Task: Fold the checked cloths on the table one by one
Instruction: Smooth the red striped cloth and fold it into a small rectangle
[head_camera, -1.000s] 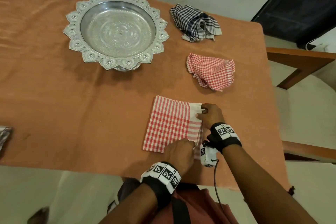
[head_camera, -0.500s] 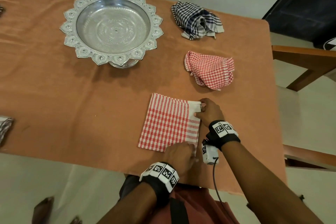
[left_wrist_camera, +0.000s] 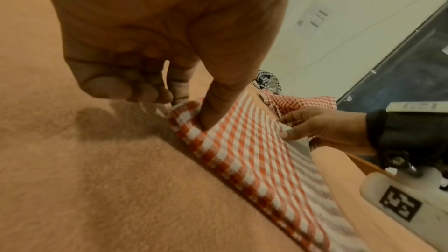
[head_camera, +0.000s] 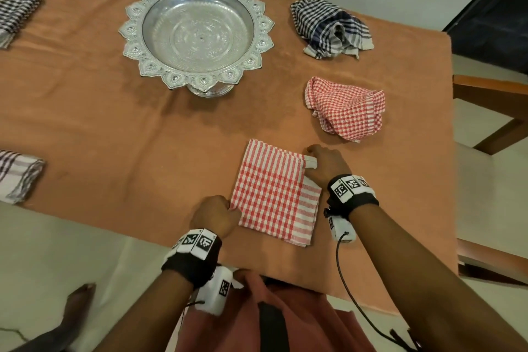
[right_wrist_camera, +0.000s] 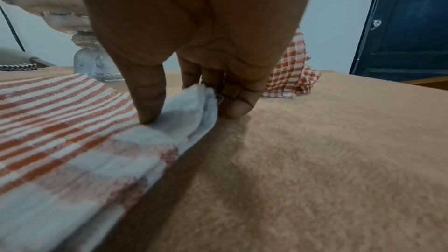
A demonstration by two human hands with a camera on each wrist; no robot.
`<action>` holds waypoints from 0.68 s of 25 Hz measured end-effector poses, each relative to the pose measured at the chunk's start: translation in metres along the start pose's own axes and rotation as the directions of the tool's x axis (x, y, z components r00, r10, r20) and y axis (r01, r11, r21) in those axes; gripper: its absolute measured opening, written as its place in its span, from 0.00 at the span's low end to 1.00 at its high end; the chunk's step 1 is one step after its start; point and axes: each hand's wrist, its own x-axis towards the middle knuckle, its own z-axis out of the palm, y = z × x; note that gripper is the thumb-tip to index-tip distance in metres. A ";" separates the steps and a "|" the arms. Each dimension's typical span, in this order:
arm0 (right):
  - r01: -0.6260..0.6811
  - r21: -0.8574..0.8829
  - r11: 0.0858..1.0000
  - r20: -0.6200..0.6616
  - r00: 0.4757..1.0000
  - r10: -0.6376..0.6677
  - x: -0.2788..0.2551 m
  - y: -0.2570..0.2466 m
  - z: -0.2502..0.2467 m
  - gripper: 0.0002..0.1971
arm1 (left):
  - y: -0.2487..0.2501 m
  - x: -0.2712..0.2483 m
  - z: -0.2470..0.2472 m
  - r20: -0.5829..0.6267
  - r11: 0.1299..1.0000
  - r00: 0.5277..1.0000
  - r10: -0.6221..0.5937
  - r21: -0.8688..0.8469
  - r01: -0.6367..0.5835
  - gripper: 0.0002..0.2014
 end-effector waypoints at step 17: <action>-0.326 0.766 0.554 0.136 0.924 0.357 -0.087 0.003 0.087 0.28 | 0.019 0.047 -0.011 -0.159 0.989 0.978 0.138 -0.022 -0.143 0.21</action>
